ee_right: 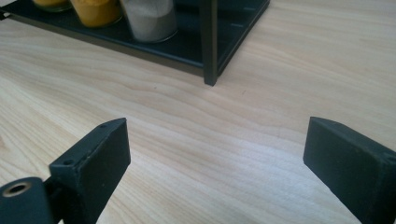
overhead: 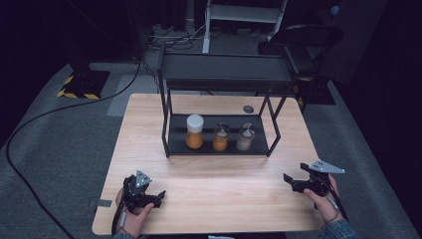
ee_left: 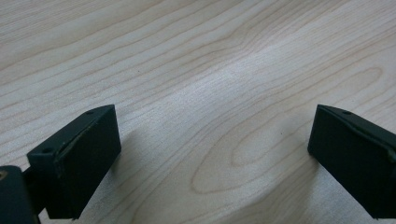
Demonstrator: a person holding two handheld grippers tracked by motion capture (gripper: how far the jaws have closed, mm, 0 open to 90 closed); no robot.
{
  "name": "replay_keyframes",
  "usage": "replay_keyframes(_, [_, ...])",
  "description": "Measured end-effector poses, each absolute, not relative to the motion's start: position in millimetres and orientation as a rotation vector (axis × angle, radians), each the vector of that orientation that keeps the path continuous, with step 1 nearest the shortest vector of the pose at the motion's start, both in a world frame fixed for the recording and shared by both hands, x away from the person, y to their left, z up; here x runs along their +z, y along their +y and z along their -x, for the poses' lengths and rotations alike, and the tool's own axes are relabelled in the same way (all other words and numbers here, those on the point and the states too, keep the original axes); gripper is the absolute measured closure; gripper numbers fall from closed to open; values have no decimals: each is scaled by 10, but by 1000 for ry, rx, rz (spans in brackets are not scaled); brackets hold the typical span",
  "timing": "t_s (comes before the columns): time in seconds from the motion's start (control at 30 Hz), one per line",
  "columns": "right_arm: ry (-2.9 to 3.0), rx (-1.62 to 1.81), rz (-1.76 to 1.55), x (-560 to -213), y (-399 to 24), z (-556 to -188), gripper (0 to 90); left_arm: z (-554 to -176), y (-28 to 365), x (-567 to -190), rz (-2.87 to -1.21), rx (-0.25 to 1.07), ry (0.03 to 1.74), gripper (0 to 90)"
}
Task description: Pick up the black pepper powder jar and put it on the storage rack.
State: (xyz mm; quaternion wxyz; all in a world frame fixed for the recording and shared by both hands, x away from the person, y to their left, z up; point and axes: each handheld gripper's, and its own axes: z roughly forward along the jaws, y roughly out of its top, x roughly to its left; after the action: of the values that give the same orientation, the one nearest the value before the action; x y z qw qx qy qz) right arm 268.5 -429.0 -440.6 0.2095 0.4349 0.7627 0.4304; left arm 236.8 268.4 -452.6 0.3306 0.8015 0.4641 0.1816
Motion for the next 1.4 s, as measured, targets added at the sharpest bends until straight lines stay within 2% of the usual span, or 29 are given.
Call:
replay_keyframes(0.67, [2185, 1133, -1213, -4644, -4184, -2687, 73, -2368, 2684, -4526, -2096, 475, 1213, 24])
replay_keyframes(1.03, [2274, 974, -1213, -4552, -4089, -2731, 41, -2368, 2684, -4526, -2096, 475, 1213, 23])
replay_keyframes(1.4, [2277, 974, -1212, -4551, -4089, -2735, 38, -2369, 2684, -4526, -2096, 475, 1213, 23])
